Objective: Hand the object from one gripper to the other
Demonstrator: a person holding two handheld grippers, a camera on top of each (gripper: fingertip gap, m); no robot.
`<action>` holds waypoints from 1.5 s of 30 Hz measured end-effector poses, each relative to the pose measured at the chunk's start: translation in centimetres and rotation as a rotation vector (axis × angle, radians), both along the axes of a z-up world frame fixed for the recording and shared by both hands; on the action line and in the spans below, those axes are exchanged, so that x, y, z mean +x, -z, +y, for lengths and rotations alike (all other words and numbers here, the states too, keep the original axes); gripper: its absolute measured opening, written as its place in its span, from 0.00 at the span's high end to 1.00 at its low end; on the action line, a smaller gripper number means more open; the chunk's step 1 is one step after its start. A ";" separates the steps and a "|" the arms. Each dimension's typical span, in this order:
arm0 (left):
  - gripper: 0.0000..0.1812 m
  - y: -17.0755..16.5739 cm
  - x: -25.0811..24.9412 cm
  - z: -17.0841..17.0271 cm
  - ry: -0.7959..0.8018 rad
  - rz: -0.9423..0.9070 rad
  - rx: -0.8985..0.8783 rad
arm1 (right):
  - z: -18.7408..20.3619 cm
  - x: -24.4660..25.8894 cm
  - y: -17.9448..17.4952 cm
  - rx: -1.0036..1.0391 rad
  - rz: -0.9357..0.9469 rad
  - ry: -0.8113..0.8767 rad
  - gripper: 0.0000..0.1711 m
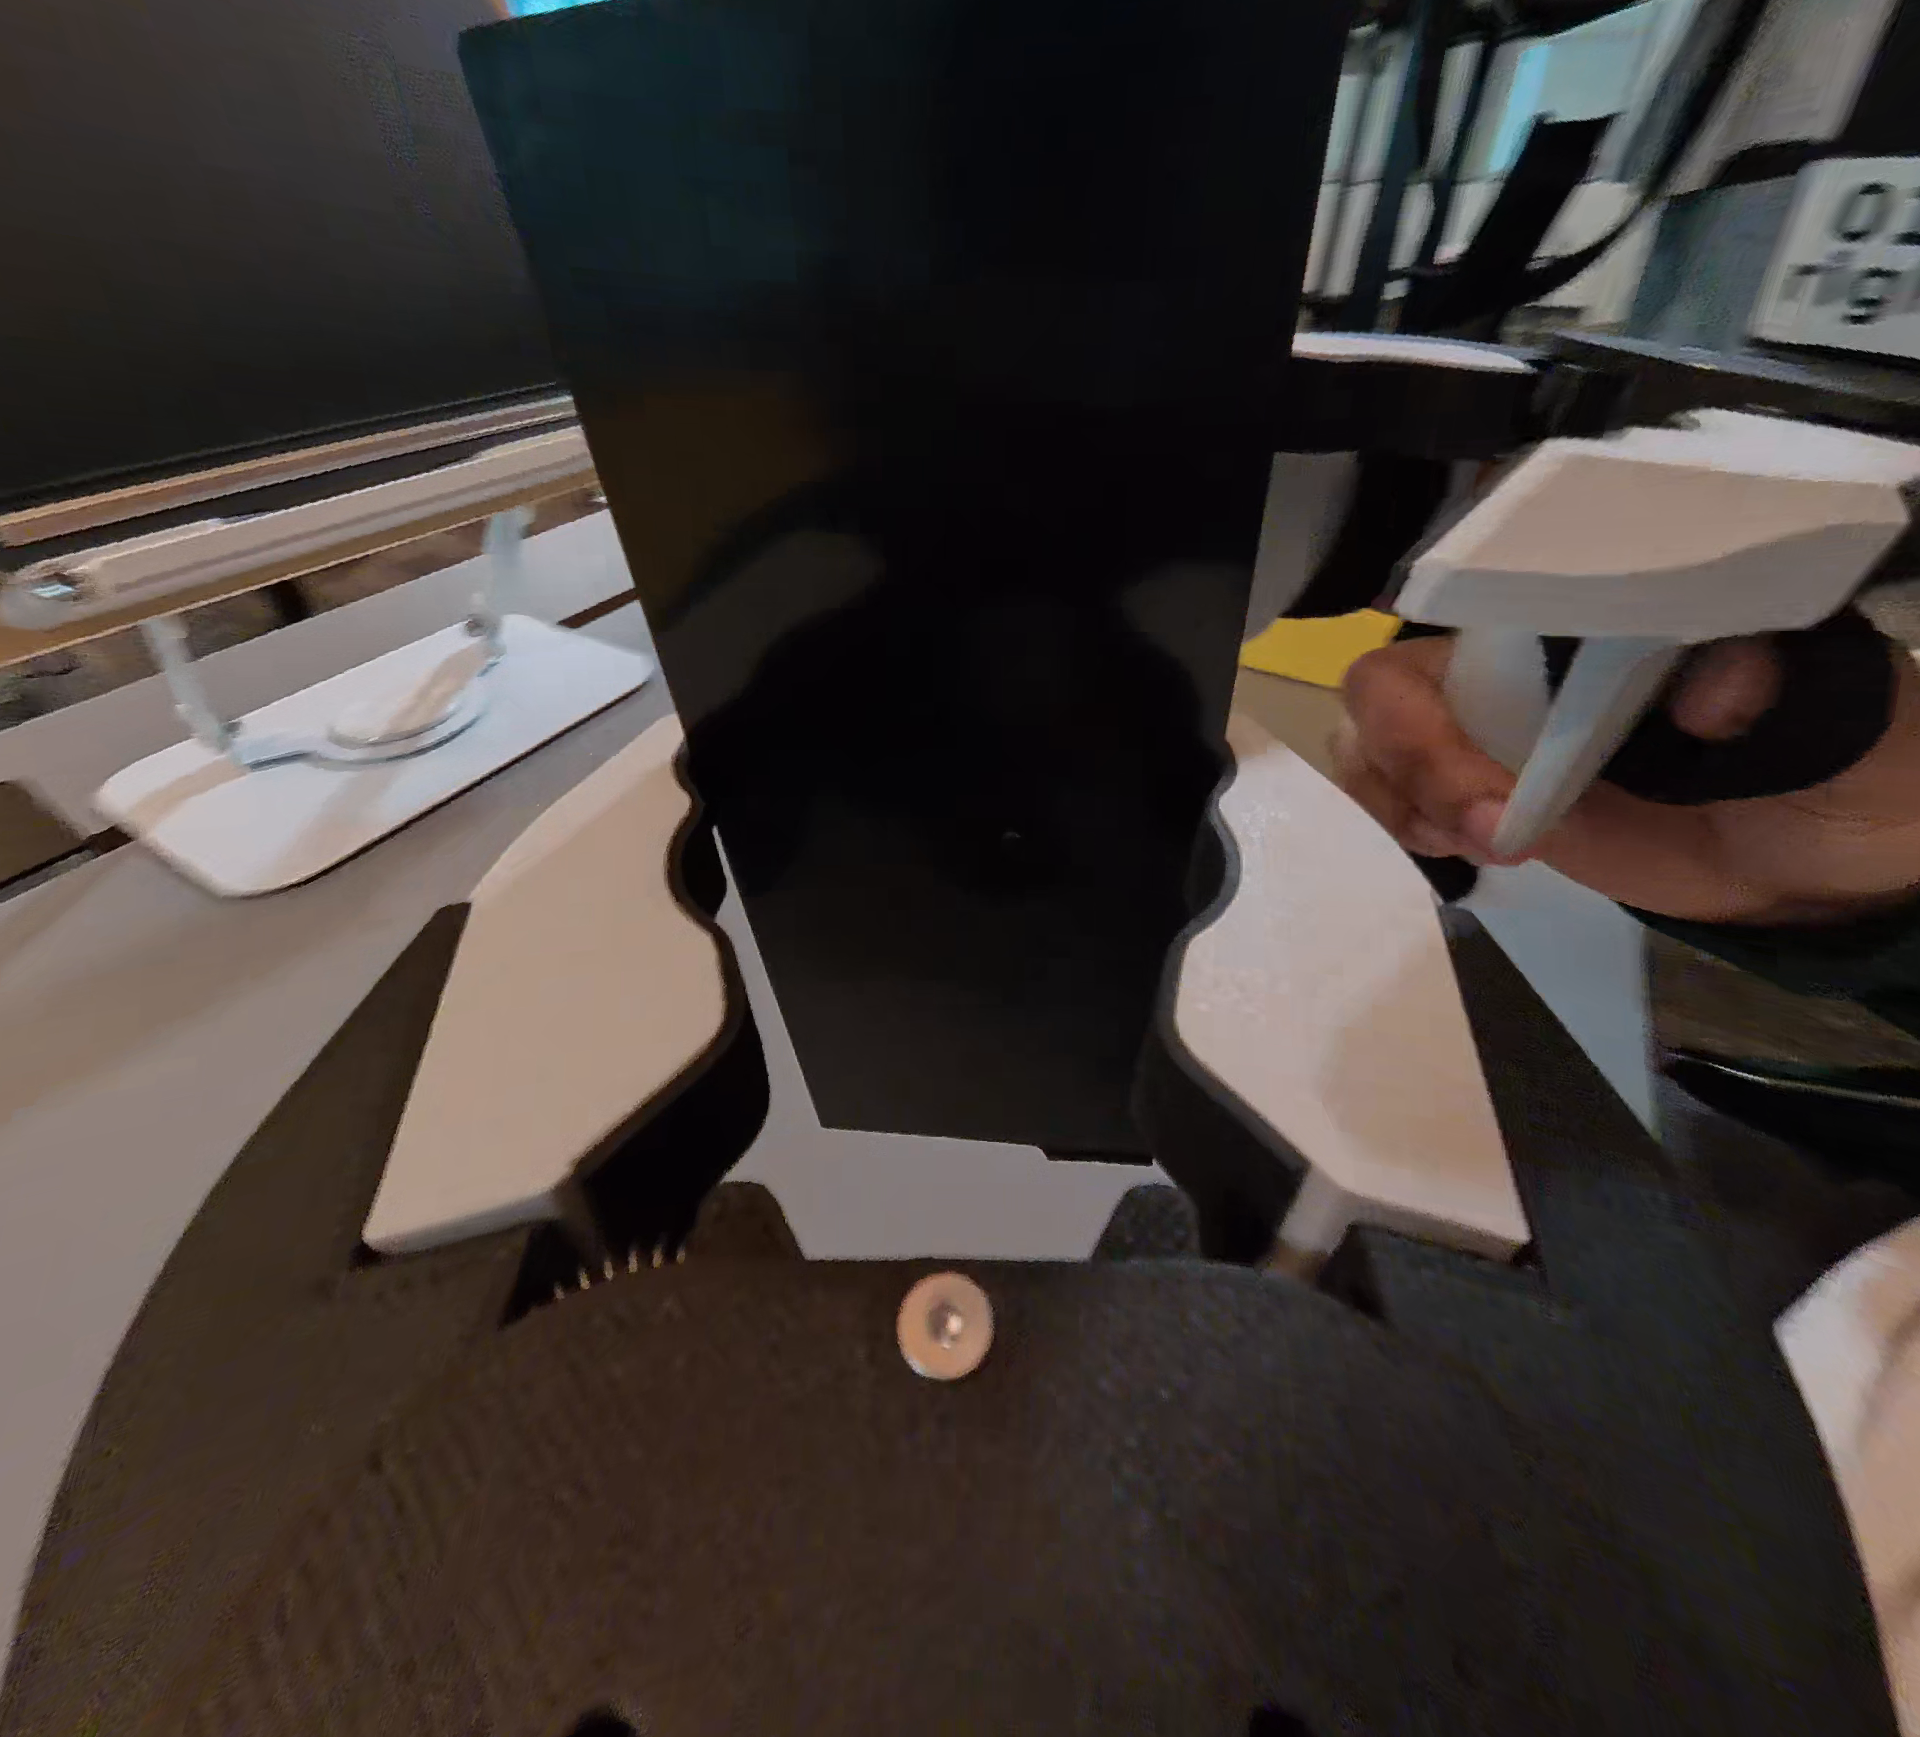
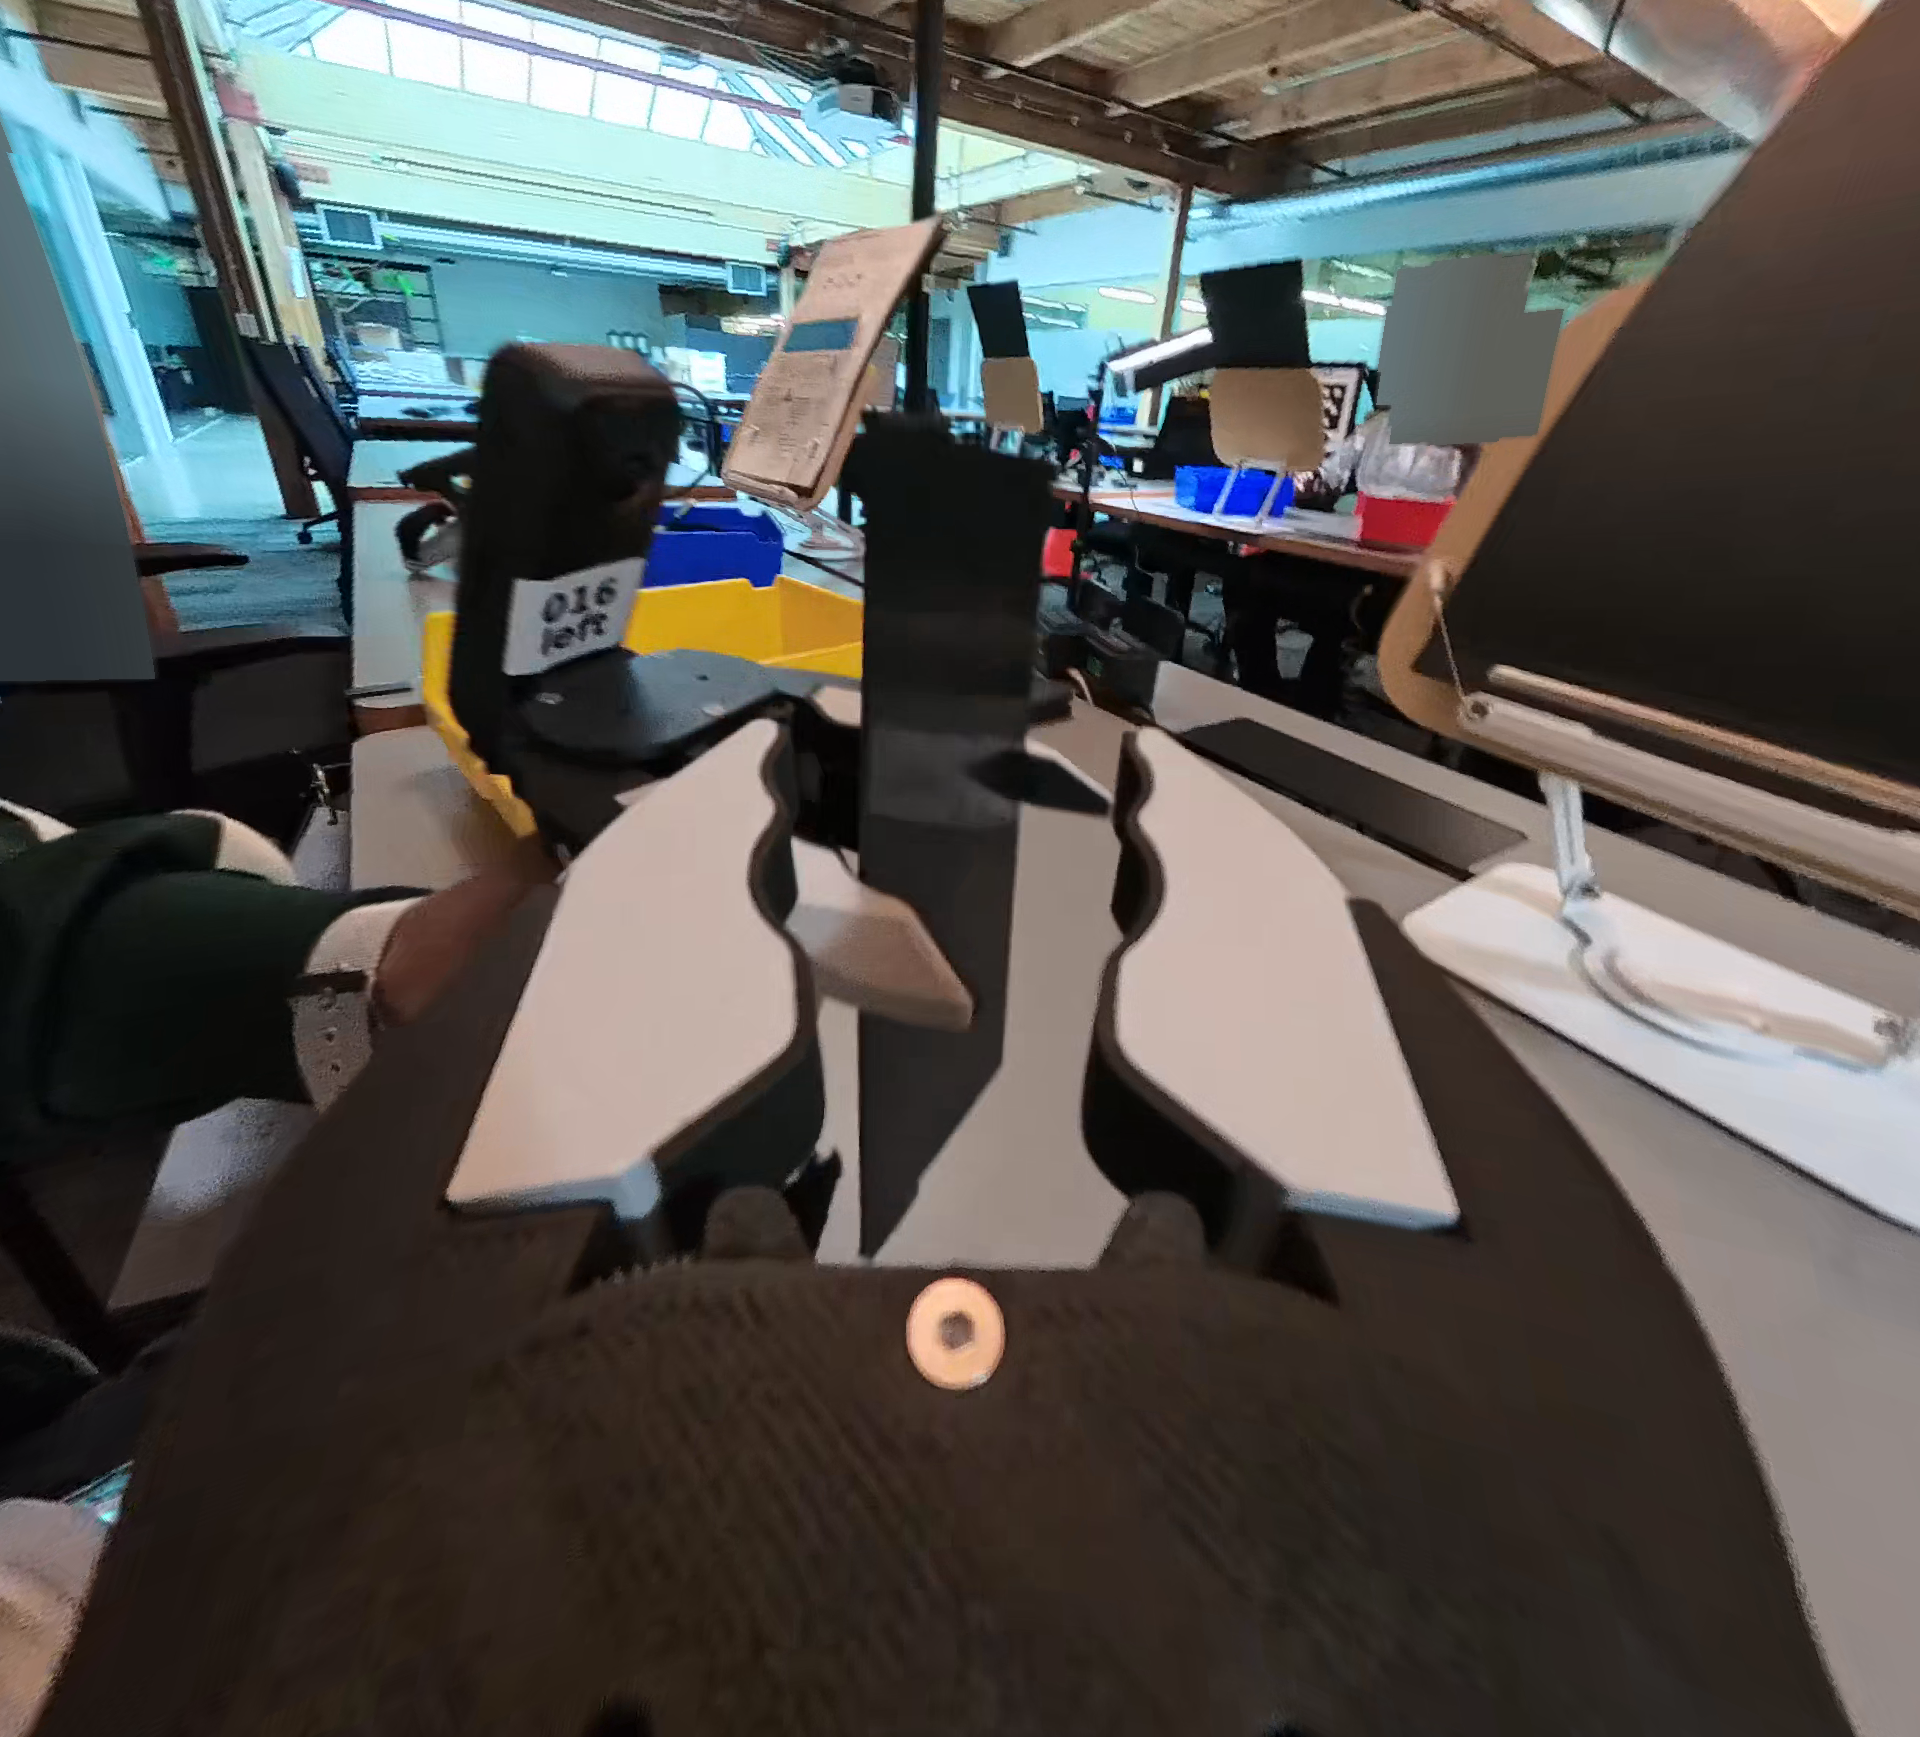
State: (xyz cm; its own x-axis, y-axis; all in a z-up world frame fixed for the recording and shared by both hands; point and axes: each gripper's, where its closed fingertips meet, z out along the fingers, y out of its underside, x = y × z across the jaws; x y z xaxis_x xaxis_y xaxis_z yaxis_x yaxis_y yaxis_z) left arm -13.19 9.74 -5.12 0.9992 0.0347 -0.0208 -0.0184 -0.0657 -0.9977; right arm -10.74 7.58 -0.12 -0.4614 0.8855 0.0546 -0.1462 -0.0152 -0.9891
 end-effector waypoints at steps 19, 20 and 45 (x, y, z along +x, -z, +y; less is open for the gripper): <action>0.51 0.5 10.1 -0.5 0.617 -0.040 -0.037 | -2.7 3.4 -2.1 -0.012 -0.067 -0.435 0.37; 0.51 0.5 10.2 -0.5 0.624 -0.041 -0.038 | -2.8 3.5 -2.0 -0.011 -0.072 -0.443 0.37; 0.41 0.6 10.6 -0.4 0.638 -0.061 -0.028 | -1.0 4.3 -3.0 0.035 -0.111 -0.430 0.49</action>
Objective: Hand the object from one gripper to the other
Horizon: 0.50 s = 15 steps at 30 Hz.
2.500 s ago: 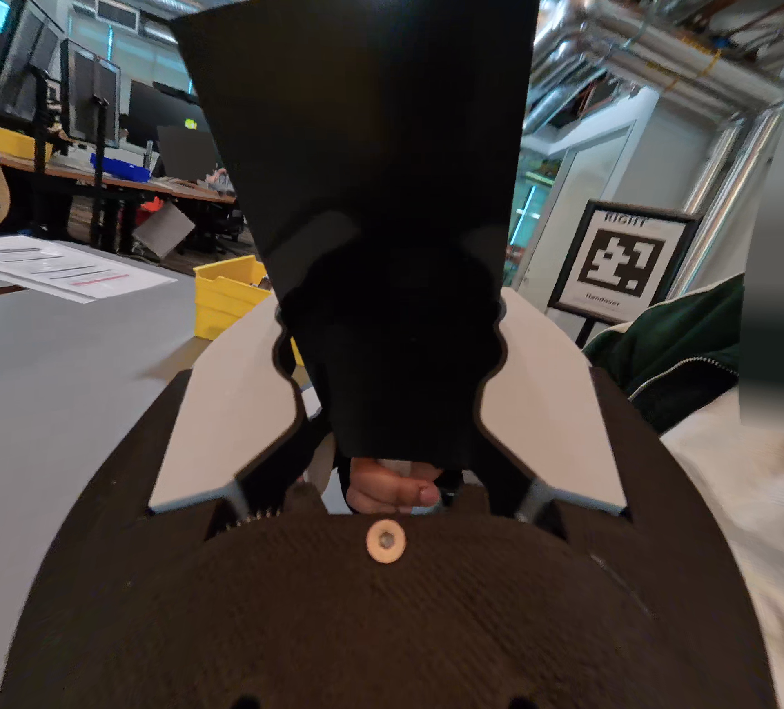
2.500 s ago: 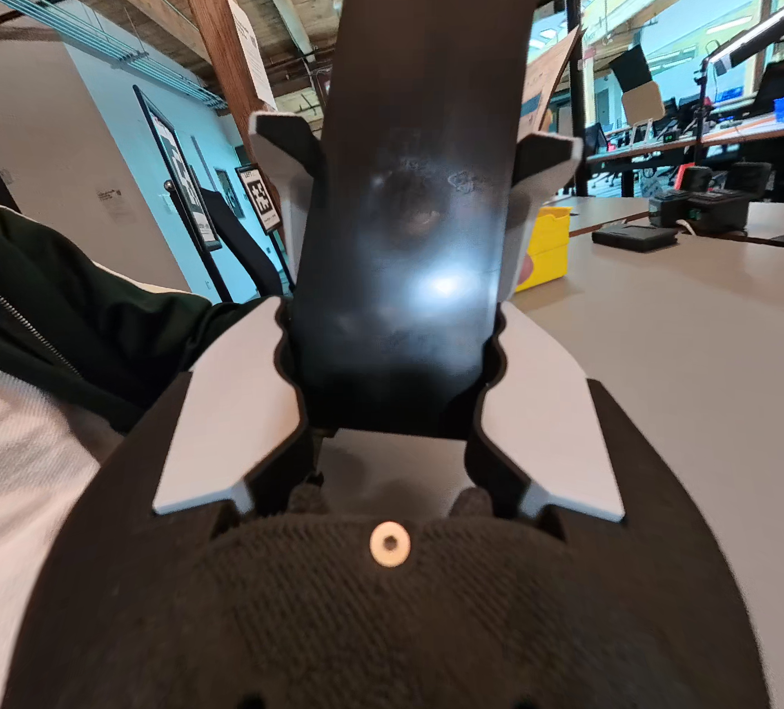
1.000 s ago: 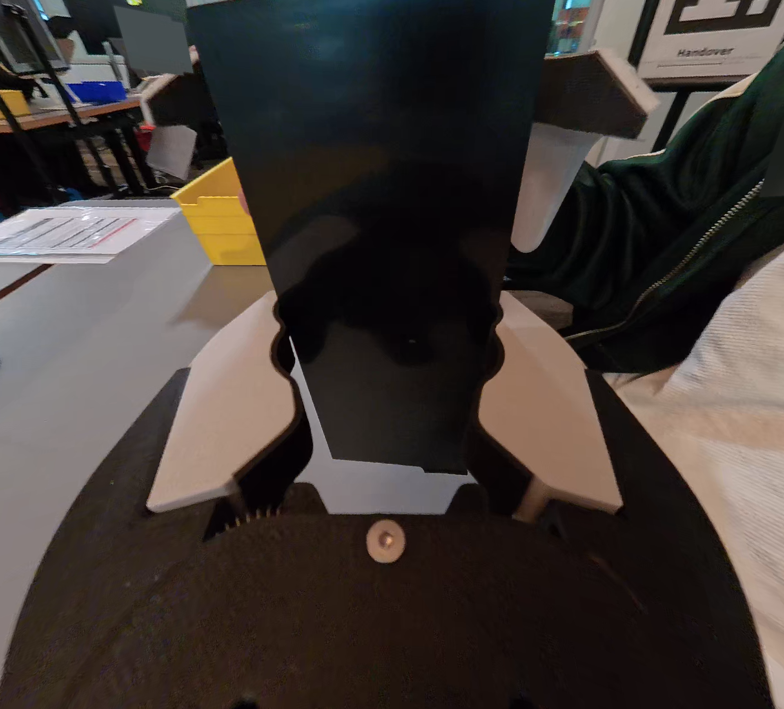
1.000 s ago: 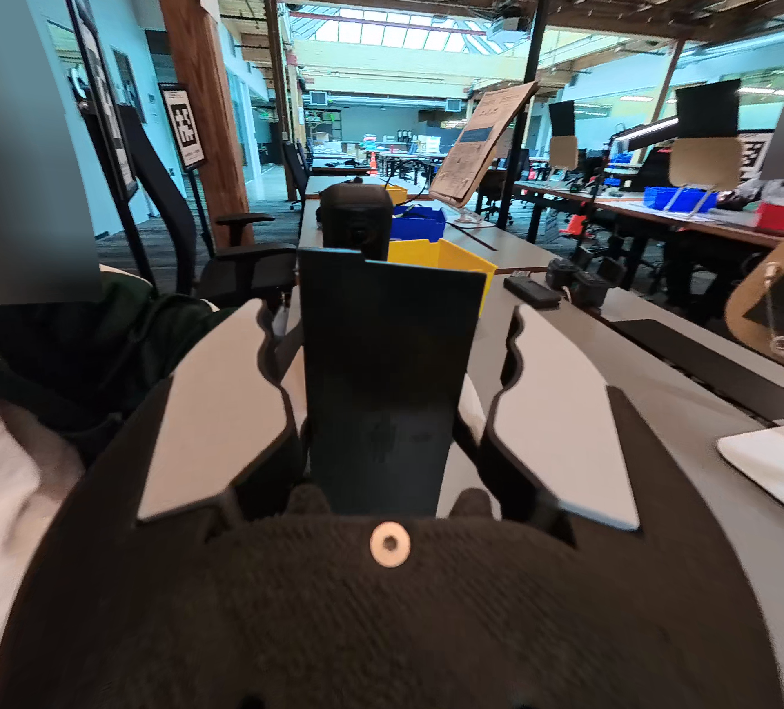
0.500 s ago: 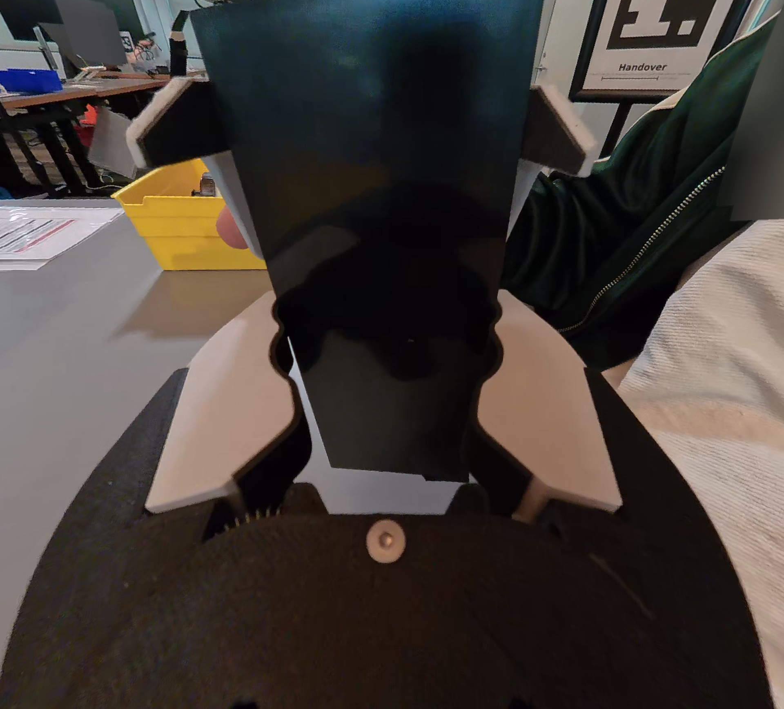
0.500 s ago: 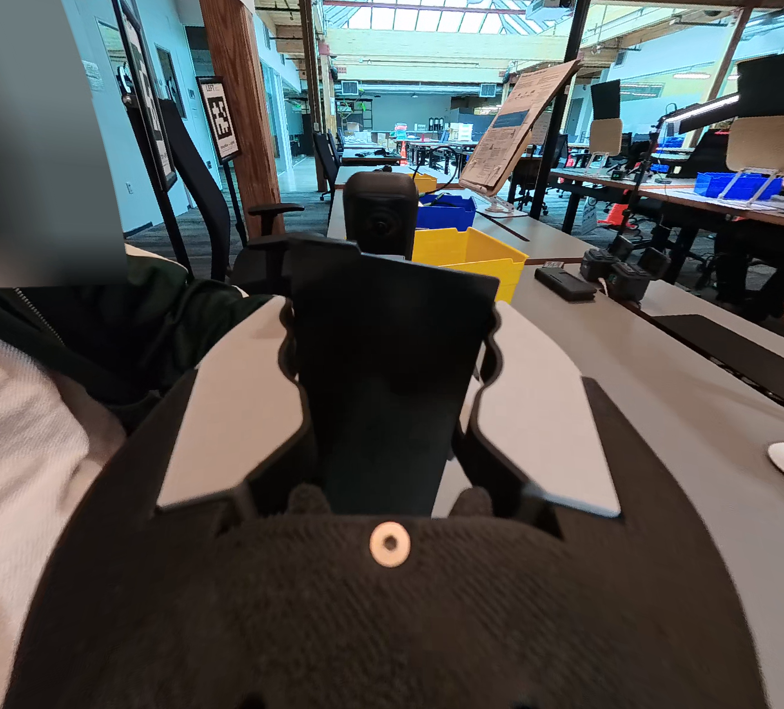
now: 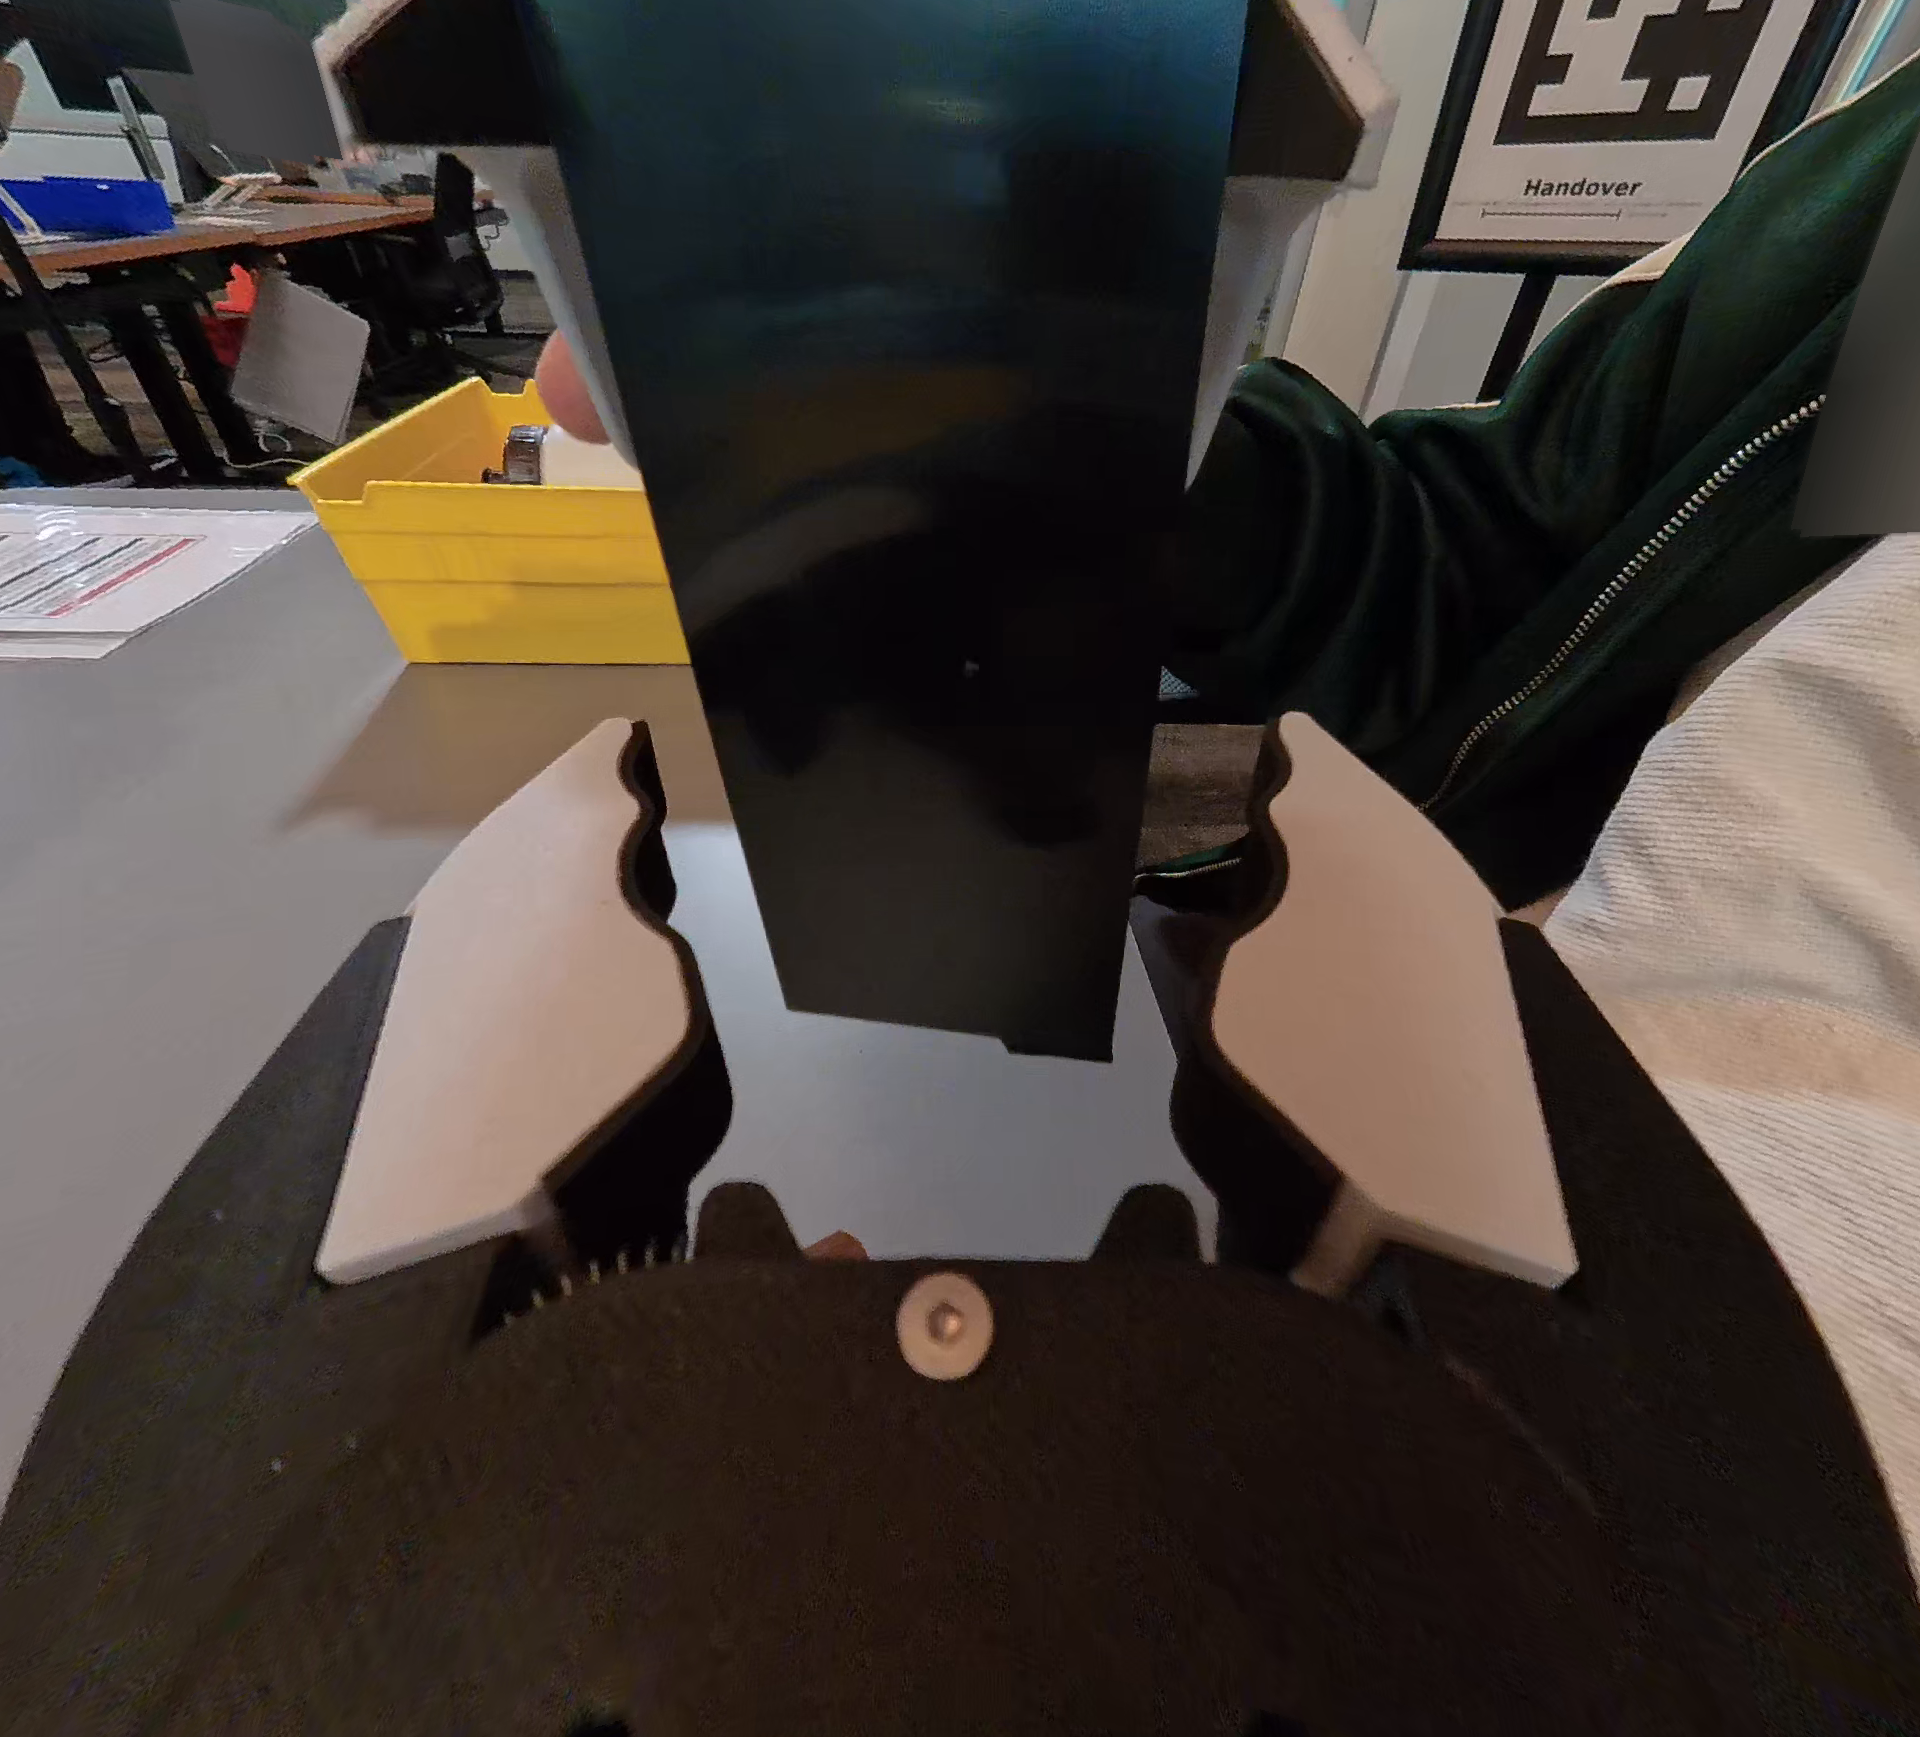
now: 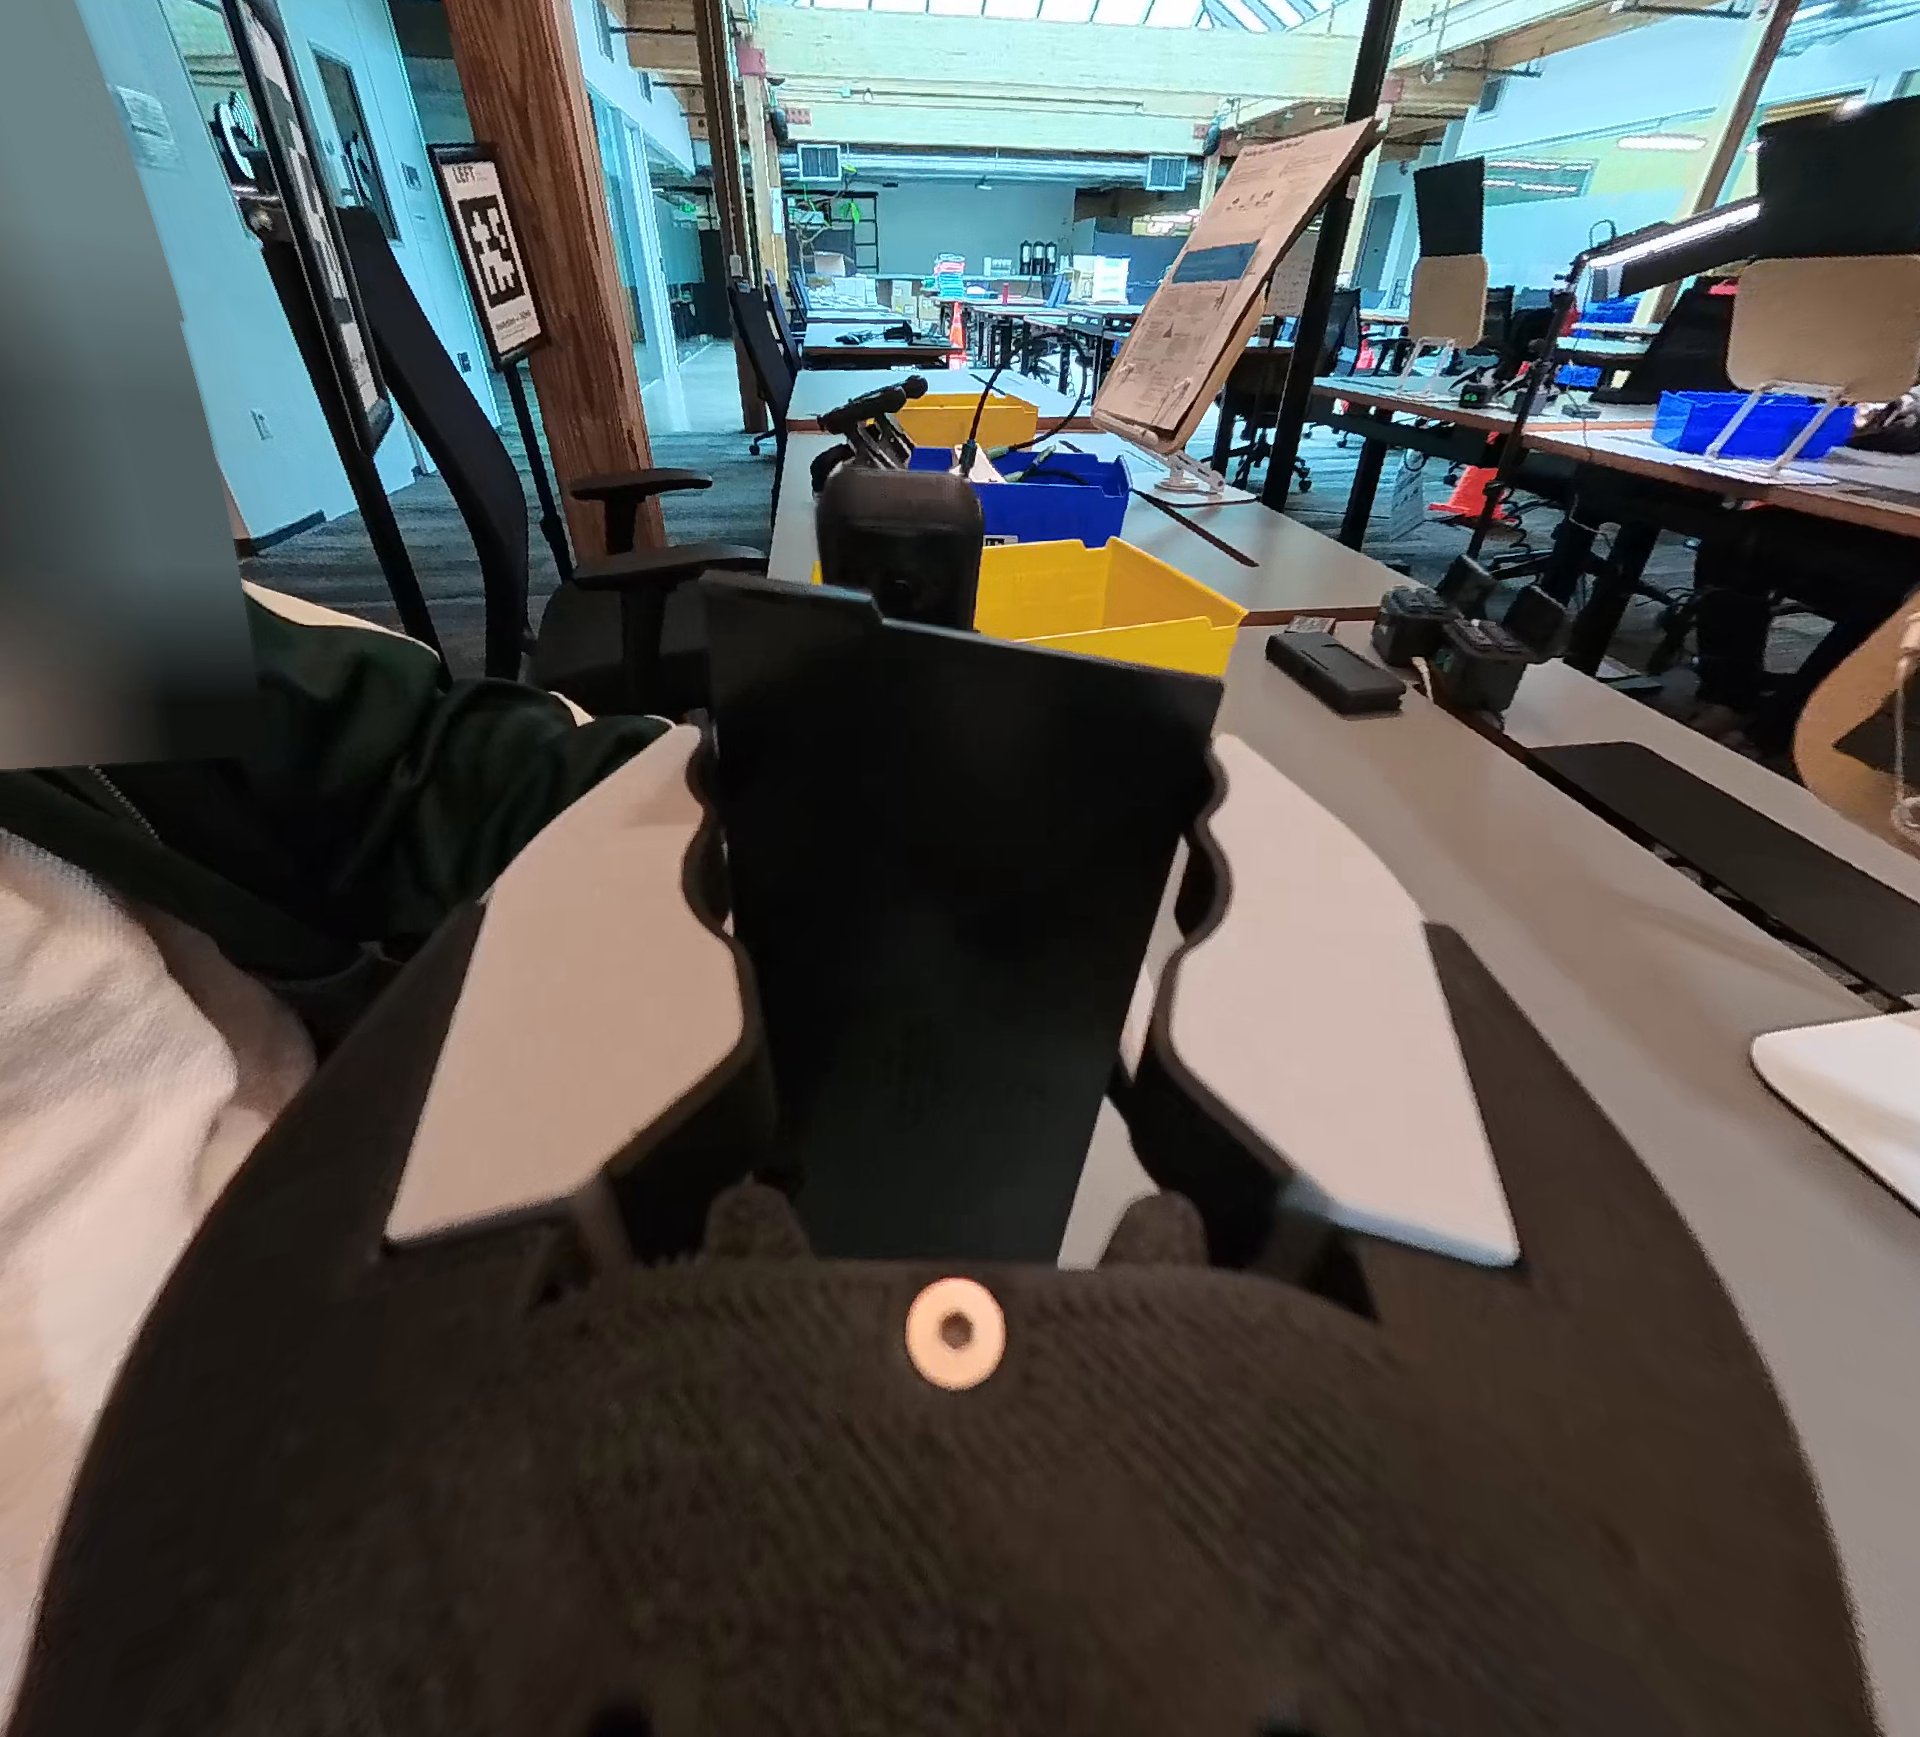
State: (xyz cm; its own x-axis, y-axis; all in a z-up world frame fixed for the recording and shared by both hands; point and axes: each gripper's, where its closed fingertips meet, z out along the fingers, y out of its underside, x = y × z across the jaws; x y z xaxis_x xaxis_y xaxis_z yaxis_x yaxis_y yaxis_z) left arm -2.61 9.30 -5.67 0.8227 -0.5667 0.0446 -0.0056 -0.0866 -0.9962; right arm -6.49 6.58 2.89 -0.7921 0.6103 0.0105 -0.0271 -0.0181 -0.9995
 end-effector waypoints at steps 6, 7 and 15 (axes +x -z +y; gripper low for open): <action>0.41 -0.2 -0.5 -0.1 -0.007 -0.028 0.003 | 0.8 0.5 -0.8 0.030 0.001 0.006 0.49; 0.41 -0.2 -0.6 -0.1 -0.008 -0.031 0.004 | 0.9 0.6 -1.0 0.030 0.004 0.008 0.49; 0.42 -0.2 -0.9 -0.1 -0.013 -0.046 0.002 | 1.4 0.7 -1.4 0.016 0.008 0.013 0.49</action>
